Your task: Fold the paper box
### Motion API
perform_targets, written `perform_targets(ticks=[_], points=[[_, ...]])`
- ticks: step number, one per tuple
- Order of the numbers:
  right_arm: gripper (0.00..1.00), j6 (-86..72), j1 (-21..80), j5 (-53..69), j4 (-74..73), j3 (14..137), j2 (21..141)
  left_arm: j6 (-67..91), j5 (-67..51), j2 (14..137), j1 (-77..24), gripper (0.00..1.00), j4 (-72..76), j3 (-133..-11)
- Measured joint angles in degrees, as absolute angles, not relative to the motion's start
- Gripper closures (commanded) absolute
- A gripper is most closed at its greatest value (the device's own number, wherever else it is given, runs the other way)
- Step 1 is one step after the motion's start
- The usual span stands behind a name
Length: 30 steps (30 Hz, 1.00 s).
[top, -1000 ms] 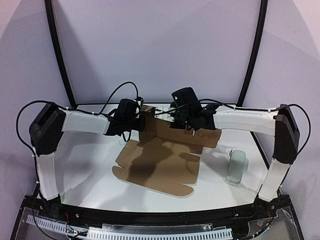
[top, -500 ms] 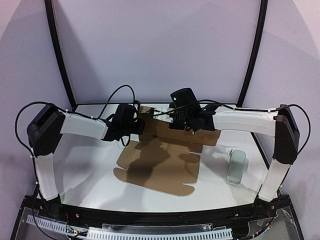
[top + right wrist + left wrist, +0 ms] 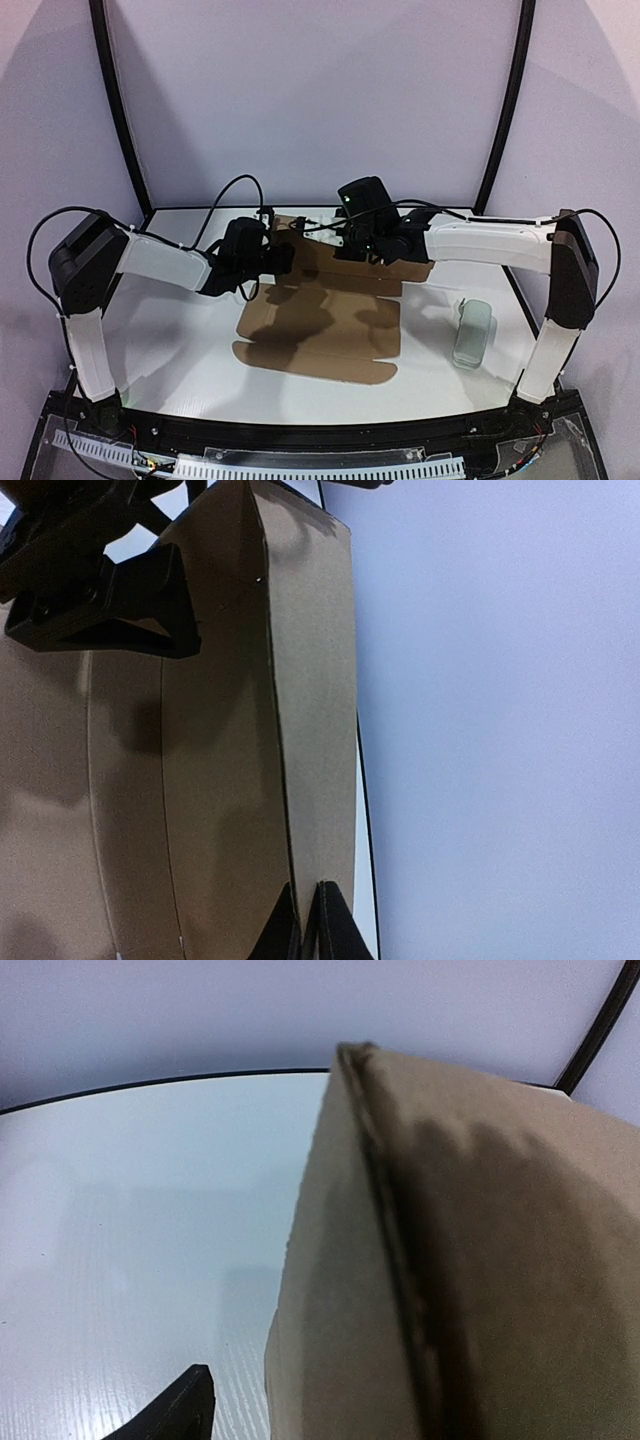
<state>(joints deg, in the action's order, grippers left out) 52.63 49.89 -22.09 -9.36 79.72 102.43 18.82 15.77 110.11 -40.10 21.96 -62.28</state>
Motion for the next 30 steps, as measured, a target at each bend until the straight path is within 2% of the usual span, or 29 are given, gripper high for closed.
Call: perform_targets(ticks=[3, 15, 20, 27, 30], points=[[0.92, 52.29, 49.87, -22.25, -9.51, 79.72, 102.43, 18.17, 16.52, 109.29, -40.08, 0.03, 21.82, -61.73], [0.92, 49.80, 49.71, -22.72, -11.71, 81.17, 102.43, 9.66, 13.24, 96.79, -39.92, 0.01, 18.62, -55.00], [0.92, 48.33, 49.69, -22.82, -13.96, 82.49, 102.45, 9.22, 11.87, 96.53, -39.92, 0.05, 18.27, -54.12], [0.91, 46.66, 49.63, -22.80, -16.22, 83.63, 102.59, 12.47, 12.84, 102.12, -39.92, 0.27, 23.33, -52.79], [0.91, 45.99, 49.60, -22.80, -17.07, 84.06, 102.64, 13.37, 13.04, 105.84, -39.92, 0.32, 25.04, -53.87]])
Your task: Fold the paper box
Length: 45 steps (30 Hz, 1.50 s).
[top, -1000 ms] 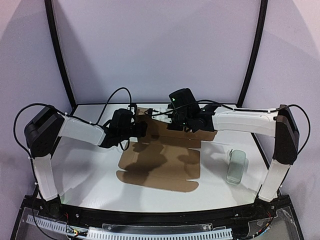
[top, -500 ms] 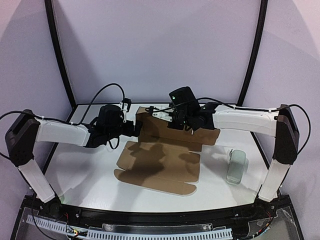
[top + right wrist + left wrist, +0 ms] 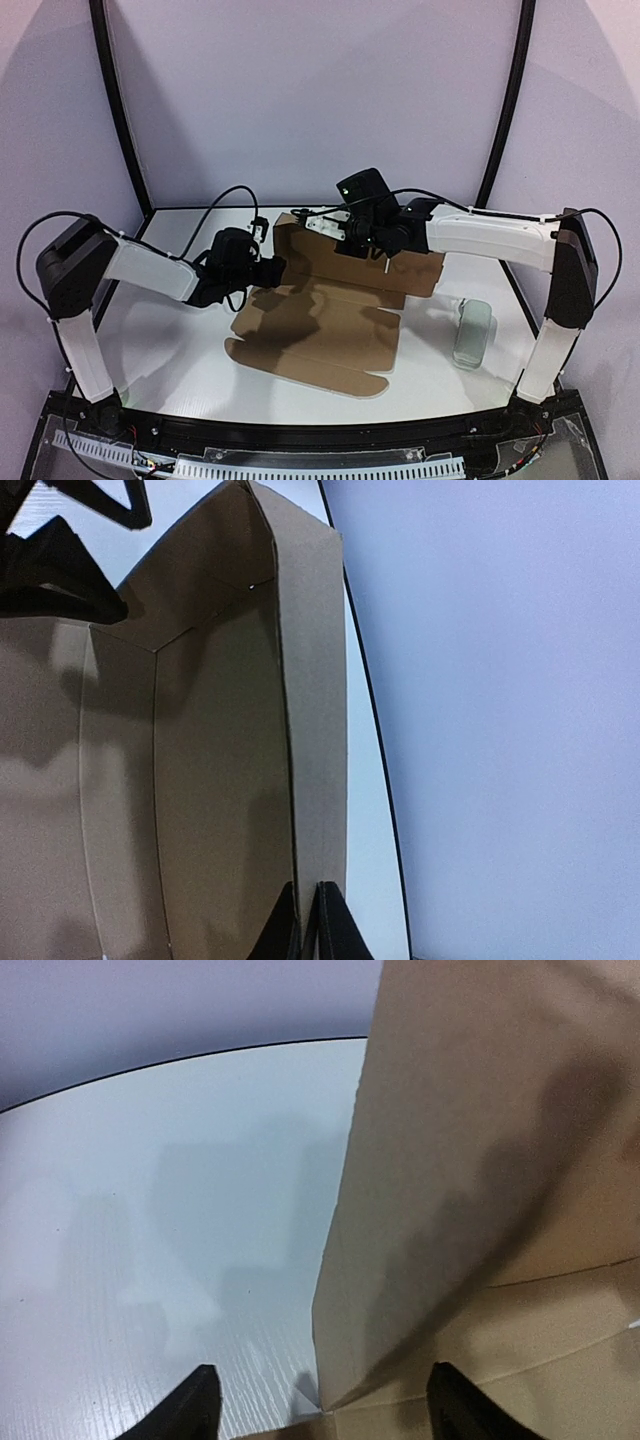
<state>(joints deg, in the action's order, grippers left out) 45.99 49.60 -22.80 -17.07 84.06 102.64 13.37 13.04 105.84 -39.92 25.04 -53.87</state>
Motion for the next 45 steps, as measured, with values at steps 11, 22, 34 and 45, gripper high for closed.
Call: perform_targets(ticks=[11, 22, 34, 45], points=[[0.90, 44.02, 49.60, -22.17, -19.22, 85.02, 102.76, 14.82, 15.08, 111.93, -39.92, 0.47, 33.32, -57.41], [0.91, 46.35, 49.70, -20.37, -19.29, 84.72, 102.81, 15.26, 15.33, 114.42, -39.92, 0.97, 36.38, -59.97], [0.85, 51.90, 49.95, -23.22, -13.74, 81.65, 103.04, 14.28, 15.73, 114.14, -40.03, 0.99, 32.41, -61.96], [0.02, 51.82, 49.98, -27.79, -9.65, 82.34, 104.21, 13.66, 17.82, 109.16, -40.03, 0.99, 17.57, -66.62]])
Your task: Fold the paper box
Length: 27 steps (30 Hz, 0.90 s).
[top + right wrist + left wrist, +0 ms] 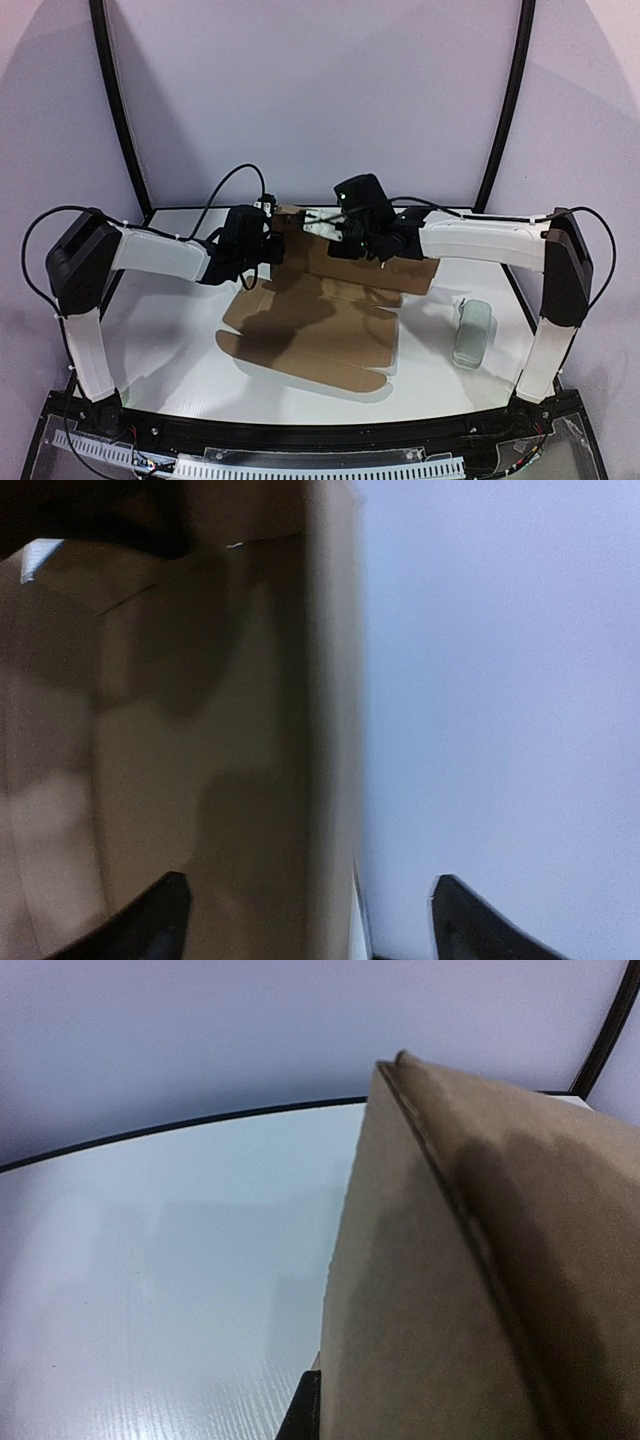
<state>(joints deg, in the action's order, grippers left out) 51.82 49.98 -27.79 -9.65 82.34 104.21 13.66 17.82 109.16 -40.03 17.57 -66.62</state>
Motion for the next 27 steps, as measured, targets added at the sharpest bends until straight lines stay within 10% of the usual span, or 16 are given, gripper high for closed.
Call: perform_targets(ticks=[27], points=[[0.02, 11.58, 31.28, -2.82, -16.02, 89.40, 83.92, 13.53, 27.66, 99.36, -35.68, 0.99, 5.04, -67.18]])
